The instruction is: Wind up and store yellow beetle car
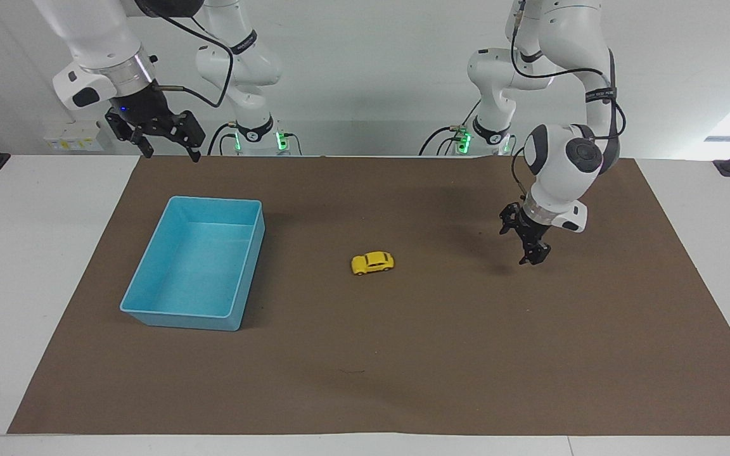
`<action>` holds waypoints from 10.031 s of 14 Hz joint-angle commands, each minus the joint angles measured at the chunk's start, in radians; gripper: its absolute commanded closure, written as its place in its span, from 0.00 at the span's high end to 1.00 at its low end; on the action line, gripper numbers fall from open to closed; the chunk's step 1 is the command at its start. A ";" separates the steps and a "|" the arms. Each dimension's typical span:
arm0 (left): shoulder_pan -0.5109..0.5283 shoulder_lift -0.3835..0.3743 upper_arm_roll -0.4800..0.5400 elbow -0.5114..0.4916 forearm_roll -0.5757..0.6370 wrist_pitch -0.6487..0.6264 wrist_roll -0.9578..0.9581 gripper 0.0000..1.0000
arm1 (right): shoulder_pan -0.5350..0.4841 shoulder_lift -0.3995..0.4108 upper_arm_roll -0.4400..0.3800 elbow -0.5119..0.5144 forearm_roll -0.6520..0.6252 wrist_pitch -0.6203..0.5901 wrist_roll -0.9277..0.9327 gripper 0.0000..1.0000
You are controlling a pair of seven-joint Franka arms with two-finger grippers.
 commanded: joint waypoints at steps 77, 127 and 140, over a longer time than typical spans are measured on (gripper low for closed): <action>0.131 -0.165 -0.029 0.612 0.070 -0.796 2.071 1.00 | 0.359 0.175 0.021 -0.327 -0.287 0.529 1.532 0.00; 0.144 -0.173 -0.016 0.600 0.073 -0.723 2.072 1.00 | -0.066 0.020 0.013 -0.377 -0.079 0.469 -0.047 1.00; 0.144 -0.173 -0.016 0.600 0.073 -0.723 2.072 1.00 | -0.066 0.009 0.009 0.024 0.009 -0.043 -0.027 1.00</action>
